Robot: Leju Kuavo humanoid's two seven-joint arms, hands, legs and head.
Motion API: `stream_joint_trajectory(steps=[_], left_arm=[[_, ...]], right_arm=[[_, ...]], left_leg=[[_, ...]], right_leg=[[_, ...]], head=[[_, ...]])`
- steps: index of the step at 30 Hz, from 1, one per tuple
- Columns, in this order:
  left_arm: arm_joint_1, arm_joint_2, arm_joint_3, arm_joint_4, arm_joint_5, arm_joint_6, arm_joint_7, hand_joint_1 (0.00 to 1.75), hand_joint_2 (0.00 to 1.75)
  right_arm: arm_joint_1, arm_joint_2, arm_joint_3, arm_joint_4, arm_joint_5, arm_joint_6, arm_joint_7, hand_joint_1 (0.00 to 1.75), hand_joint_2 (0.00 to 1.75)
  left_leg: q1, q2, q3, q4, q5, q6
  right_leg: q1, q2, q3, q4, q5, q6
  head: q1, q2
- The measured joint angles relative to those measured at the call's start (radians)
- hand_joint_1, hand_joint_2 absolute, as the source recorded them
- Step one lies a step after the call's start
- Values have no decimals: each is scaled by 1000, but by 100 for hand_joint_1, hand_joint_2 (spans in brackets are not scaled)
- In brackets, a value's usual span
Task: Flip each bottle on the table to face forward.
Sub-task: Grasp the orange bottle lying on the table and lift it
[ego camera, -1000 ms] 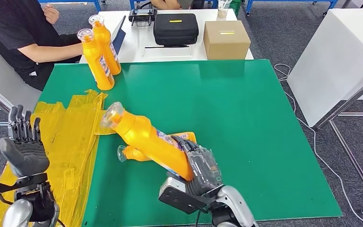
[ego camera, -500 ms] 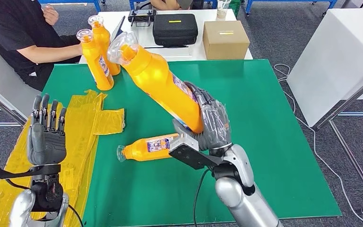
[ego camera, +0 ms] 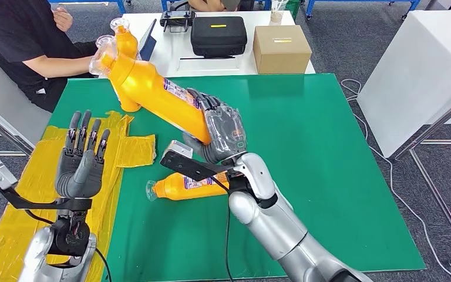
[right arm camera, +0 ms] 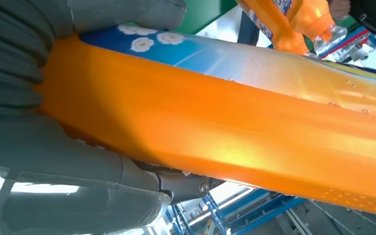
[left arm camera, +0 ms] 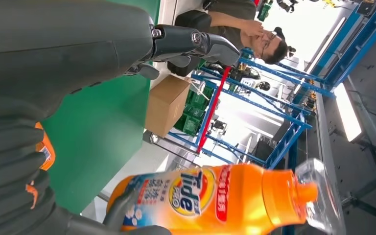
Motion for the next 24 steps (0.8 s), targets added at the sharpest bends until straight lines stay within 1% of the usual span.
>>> stream_joint_trajectory(steps=[3,9,12,16,24], left_arm=[[-14,1,-9,0,12,2,15,0,175],[-48,-3,-26,-2,85,13,64,0,175],[-50,-3,-25,-6,119,10,70,0,175],[-51,-3,-19,-10,140,8,84,0,175],[-69,-6,-1,-2,177,2,115,0,175]], right_arm=[[-28,25,19,55,8,20,22,175,175],[-74,117,91,198,31,23,40,175,175],[-76,148,124,237,42,23,54,175,175],[-76,169,156,264,54,27,74,175,175],[-71,187,209,286,80,31,96,175,175]], left_leg=[[0,0,-1,0,0,0],[1,0,-1,0,0,0],[1,0,-1,0,0,0],[1,0,-3,0,0,0],[1,0,-3,0,0,0]], right_leg=[[0,0,-1,0,0,0],[1,0,-1,0,0,0],[2,0,-2,0,0,0],[2,0,-3,1,0,0],[1,0,-4,0,0,0]], head=[[0,0],[0,0],[0,0],[0,0],[0,0]])
